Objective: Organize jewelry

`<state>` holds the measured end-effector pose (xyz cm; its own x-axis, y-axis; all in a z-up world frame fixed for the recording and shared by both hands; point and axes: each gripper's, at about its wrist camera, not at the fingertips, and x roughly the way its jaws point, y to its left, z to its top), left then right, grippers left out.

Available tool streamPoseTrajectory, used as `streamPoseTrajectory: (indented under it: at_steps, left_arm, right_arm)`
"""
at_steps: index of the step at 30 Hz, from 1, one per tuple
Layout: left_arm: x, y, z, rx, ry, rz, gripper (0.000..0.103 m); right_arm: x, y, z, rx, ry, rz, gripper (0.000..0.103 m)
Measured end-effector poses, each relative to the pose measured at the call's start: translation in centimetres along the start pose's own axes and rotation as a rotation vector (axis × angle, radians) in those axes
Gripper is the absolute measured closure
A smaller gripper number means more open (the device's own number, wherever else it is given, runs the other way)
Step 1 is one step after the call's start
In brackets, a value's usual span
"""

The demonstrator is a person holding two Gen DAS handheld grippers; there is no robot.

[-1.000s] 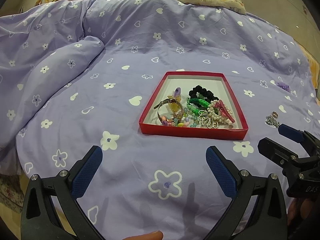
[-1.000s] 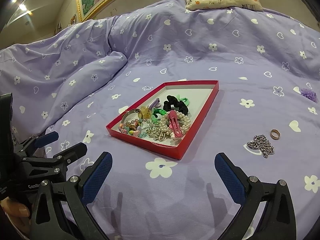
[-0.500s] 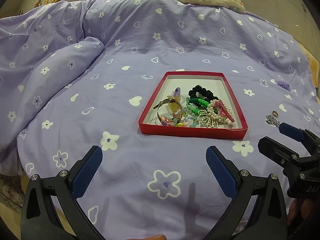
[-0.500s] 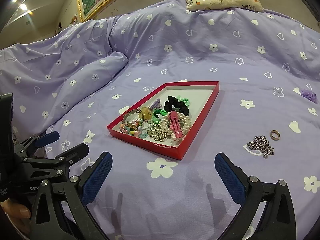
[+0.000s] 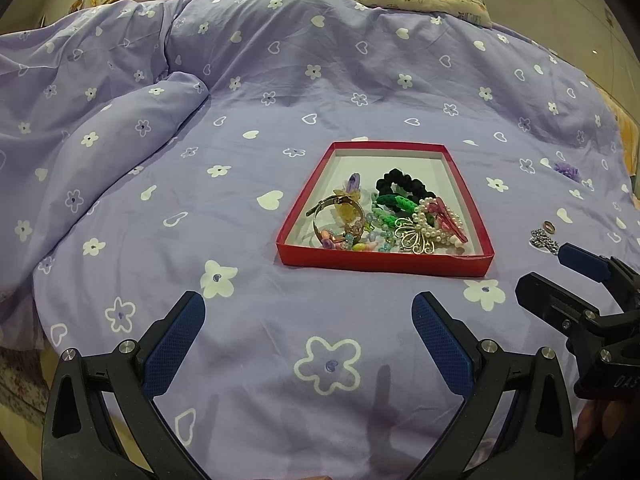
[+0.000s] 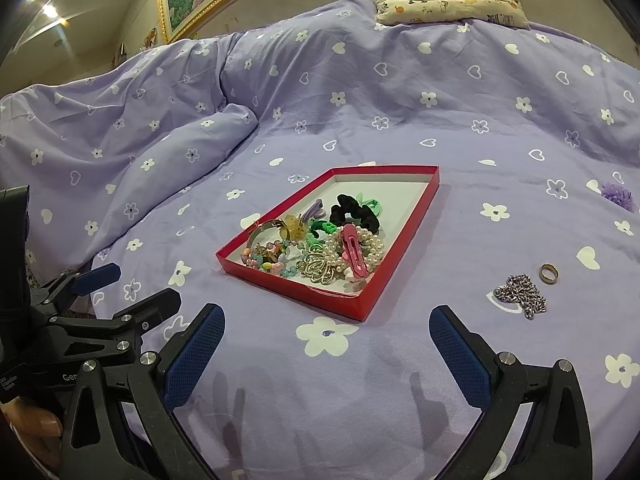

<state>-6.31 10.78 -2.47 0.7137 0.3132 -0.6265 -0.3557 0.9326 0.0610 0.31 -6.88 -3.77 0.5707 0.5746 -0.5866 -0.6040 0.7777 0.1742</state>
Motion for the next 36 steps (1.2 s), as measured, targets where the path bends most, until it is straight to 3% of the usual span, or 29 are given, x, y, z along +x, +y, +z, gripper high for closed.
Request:
streamPoseTrajectory:
  at_steps: [36]
  left_arm:
    - [0.07, -0.04, -0.55, -0.009, 0.010, -0.001, 0.000]
  right_arm:
    - [0.10, 0.11, -0.16, -0.003, 0.002, 0.002, 0.000]
